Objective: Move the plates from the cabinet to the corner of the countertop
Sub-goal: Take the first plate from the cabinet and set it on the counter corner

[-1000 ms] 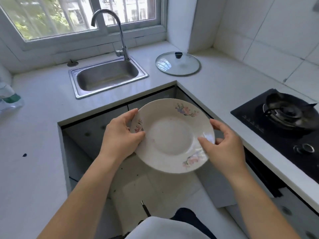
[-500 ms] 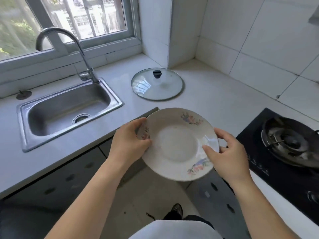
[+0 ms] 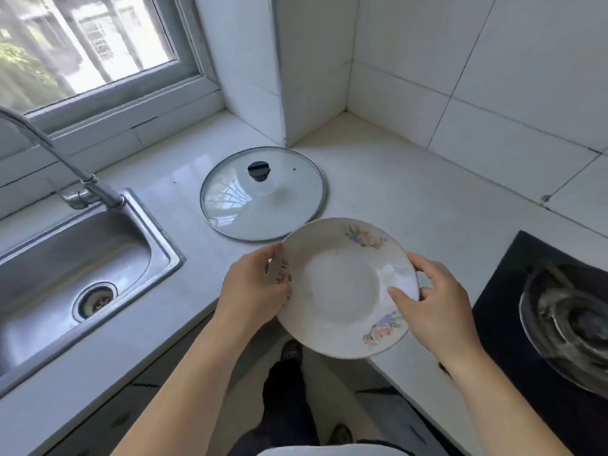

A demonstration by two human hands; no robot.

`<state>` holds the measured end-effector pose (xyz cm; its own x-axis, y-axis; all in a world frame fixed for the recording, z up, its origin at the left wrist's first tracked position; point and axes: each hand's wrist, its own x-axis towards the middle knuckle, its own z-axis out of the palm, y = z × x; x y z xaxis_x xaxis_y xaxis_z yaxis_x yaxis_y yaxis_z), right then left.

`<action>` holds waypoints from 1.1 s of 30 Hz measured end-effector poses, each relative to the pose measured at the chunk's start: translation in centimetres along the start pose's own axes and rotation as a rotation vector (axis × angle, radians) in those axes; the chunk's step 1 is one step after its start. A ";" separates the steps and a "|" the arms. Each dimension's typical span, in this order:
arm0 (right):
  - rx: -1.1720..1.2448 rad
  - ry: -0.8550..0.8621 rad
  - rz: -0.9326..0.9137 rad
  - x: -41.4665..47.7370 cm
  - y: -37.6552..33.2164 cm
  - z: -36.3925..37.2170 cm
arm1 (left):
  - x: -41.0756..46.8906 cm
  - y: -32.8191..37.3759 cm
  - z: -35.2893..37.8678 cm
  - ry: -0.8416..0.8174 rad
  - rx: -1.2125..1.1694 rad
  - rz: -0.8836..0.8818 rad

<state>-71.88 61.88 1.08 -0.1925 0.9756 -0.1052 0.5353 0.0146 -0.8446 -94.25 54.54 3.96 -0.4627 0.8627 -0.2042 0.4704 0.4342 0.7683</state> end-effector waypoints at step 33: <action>-0.235 0.215 0.418 28.7 1.6 4.8 | 40.1 5.4 8.4 -0.444 0.320 0.442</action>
<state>-80.45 88.87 -5.80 0.2365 0.9313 -0.2769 0.7051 -0.3606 -0.6105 -103.95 93.61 -5.13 0.1413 0.9706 -0.1948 0.7732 0.0147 0.6340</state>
